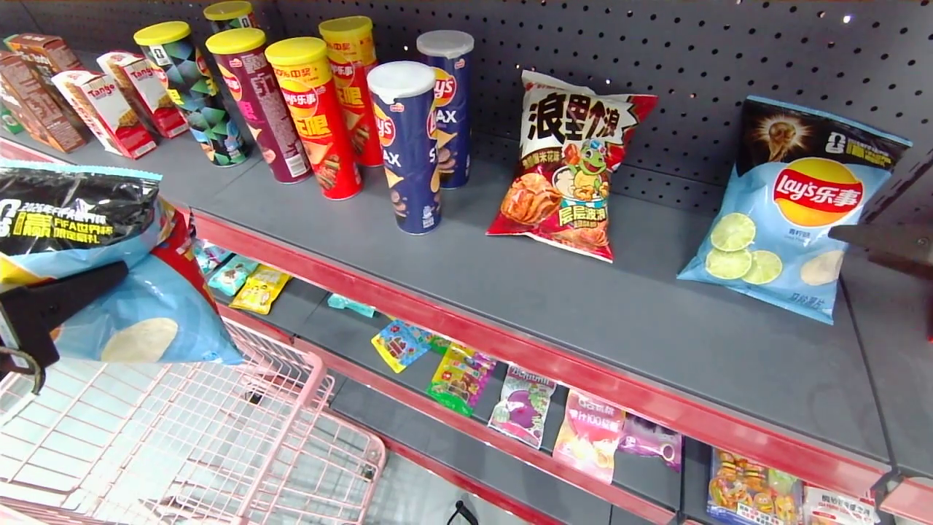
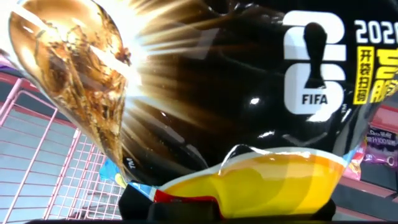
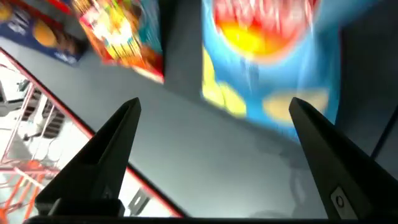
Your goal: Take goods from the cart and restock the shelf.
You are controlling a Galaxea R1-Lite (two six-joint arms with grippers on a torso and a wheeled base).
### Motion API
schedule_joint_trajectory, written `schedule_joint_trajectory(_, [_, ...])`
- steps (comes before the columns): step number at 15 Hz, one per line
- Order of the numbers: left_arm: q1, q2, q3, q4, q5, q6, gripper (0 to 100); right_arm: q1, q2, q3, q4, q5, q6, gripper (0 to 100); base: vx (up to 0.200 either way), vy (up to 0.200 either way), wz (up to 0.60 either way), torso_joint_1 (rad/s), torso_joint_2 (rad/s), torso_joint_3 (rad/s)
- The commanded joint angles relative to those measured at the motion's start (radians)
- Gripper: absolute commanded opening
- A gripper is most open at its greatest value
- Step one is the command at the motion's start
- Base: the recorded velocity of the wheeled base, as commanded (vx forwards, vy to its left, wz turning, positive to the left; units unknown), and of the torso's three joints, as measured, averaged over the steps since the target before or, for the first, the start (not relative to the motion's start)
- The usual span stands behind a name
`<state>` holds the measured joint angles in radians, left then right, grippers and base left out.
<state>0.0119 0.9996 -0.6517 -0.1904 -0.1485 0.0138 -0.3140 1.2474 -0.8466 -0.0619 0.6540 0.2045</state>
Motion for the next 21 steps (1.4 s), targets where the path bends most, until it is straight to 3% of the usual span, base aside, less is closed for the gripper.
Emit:
schedule_joint_trajectory(1, [0.0,-0.001,0.001,0.0,0.0,0.0,0,-0.005,0.013,0.032,-0.004,-0.001,-0.005,100,0.0,0.0,0.0,0.0,0.0,0.0])
schedule_joint_trajectory(5, [0.0,-0.001,-0.008,-0.001,-0.002,0.0,0,-0.057,0.124,0.023,-0.064,0.003,-0.086,100,0.0,0.0,0.0,0.0,0.0,0.0])
schedule_joint_trajectory(14, [0.0,0.002,-0.013,0.0,-0.003,0.0,0,-0.091,0.264,0.02,-0.257,0.099,-0.089,100,0.0,0.0,0.0,0.0,0.0,0.0])
schedule_joint_trajectory(21, [0.0,0.014,-0.029,0.0,-0.006,0.0,0,-0.129,0.336,-0.017,-0.263,0.137,-0.149,100,0.0,0.0,0.0,0.0,0.0,0.0])
